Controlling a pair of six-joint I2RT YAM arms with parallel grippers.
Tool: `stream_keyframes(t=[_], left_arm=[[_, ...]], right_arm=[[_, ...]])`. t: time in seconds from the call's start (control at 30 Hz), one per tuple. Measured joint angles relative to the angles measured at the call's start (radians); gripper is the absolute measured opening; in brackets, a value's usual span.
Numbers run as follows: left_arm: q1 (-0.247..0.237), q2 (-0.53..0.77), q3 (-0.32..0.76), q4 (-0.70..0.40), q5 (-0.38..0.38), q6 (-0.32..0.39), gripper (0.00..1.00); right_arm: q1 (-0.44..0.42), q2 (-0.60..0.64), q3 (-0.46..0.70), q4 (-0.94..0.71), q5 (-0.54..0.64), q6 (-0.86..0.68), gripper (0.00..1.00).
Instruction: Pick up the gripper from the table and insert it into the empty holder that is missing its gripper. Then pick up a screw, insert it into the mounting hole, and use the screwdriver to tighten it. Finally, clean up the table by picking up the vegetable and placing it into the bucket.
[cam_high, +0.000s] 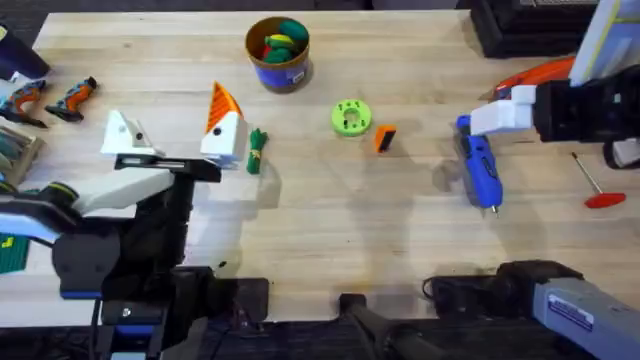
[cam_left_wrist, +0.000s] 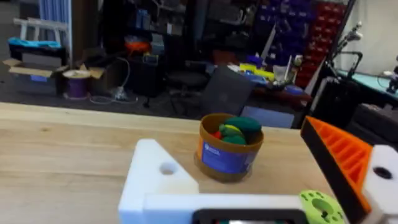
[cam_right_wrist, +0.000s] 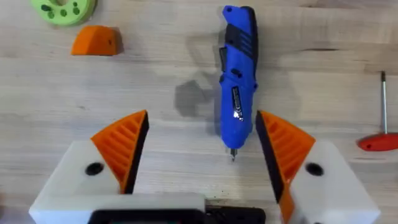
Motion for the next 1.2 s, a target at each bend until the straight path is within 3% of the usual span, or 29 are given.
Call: stream_keyframes(t=[0.2,0.47,0.63,0.8,1.0,1.2], left_arm=[[0.0,0.0,0.0,-0.077,0.036,0.0,0.985],[0.0,0.0,-0.001,-0.26,0.121,0.0,0.985],[0.0,0.0,-0.003,-0.272,0.171,0.0,0.985],[0.0,0.0,-0.003,-0.266,0.314,0.037,0.985],[0.0,0.0,-0.003,-0.269,0.536,0.141,0.985],[0.0,0.0,-0.002,-0.29,0.766,0.184,0.985]], right_arm=[[0.0,0.0,0.0,0.0,0.0,0.0,0.99],[0.0,0.0,0.0,0.0,0.0,0.0,0.99],[0.0,0.0,0.0,0.0,0.0,0.0,0.99],[0.0,0.0,0.0,0.0,0.0,0.0,0.99],[0.0,0.0,0.0,0.0,0.0,0.0,0.99],[0.0,0.0,0.0,0.0,0.0,0.0,0.992]])
